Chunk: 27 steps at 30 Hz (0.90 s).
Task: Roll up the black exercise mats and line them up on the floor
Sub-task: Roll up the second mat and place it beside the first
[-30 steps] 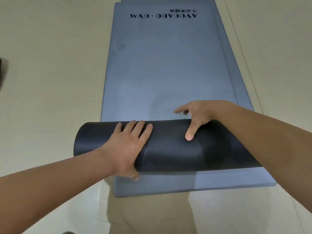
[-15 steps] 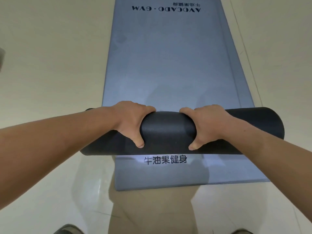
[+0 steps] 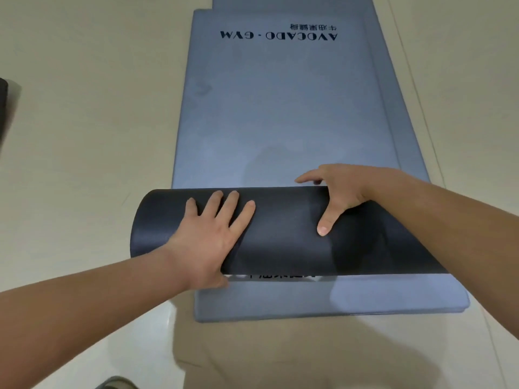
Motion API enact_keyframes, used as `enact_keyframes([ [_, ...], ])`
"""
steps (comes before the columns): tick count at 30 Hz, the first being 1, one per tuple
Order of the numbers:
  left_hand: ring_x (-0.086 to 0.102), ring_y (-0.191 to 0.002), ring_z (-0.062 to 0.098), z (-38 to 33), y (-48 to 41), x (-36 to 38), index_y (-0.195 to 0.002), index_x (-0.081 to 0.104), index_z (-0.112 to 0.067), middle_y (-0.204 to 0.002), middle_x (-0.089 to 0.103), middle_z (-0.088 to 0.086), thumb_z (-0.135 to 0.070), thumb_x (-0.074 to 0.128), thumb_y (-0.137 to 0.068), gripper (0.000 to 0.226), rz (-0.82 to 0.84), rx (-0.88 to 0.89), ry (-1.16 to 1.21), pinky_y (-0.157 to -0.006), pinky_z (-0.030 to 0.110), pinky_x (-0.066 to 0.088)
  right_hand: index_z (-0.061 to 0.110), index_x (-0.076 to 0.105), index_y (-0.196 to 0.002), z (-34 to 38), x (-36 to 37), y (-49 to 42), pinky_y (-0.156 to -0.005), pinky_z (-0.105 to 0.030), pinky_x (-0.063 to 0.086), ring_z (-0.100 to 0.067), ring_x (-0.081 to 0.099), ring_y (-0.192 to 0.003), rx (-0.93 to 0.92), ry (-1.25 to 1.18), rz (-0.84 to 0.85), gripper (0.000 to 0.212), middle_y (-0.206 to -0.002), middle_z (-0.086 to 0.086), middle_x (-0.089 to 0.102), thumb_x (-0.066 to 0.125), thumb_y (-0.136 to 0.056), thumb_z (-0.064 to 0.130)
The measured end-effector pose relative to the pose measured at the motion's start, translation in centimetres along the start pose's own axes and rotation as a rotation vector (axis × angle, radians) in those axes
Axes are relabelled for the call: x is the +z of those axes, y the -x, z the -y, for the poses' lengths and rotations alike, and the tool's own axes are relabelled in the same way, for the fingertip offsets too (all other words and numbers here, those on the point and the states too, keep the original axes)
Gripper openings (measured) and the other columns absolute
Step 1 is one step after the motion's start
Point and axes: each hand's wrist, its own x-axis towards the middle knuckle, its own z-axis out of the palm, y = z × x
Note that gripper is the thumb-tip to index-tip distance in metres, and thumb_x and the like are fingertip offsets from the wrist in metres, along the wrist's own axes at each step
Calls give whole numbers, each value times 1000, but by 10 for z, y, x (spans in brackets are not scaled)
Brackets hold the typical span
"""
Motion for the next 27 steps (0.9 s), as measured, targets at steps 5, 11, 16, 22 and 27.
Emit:
enact_keyframes([
  [5,37,-140,33,24,-24,-6,-163,-3,-20,-159,27,9,-76,70,-57,140,-85,31,50,-104,54,44,48,38,-157,13,6,35,-91,-40,48,-23,55,-130,-14,216,-330,97,-145,7,51,80,-73,73],
  [11,60,-107,22,58,-47,-41,-153,23,-36,-123,53,-10,-74,76,-49,122,14,125,194,-82,42,57,32,-1,-167,41,48,39,-116,-52,39,-36,34,-151,49,429,-308,145,-165,-14,29,78,-59,87],
  [16,61,-99,18,55,-42,-44,-146,33,-41,-113,55,-16,-63,81,-52,108,37,139,278,-80,40,57,30,22,-156,37,41,36,-94,-44,51,-29,61,-111,-38,526,-391,122,-125,-3,61,76,-60,83],
  [22,67,-99,7,55,-26,-55,-124,50,-54,-109,67,-21,-54,94,-51,86,291,145,526,-88,41,60,46,34,-142,33,28,49,-77,-38,49,-17,59,-85,-94,305,-116,107,-97,11,60,86,-54,77],
  [27,48,-131,12,52,2,-59,-158,30,-44,-147,41,-20,-67,83,-61,113,116,90,371,-102,39,53,58,45,-136,35,1,36,-99,-41,53,-13,62,-102,-74,77,106,103,-115,17,63,99,-49,66],
])
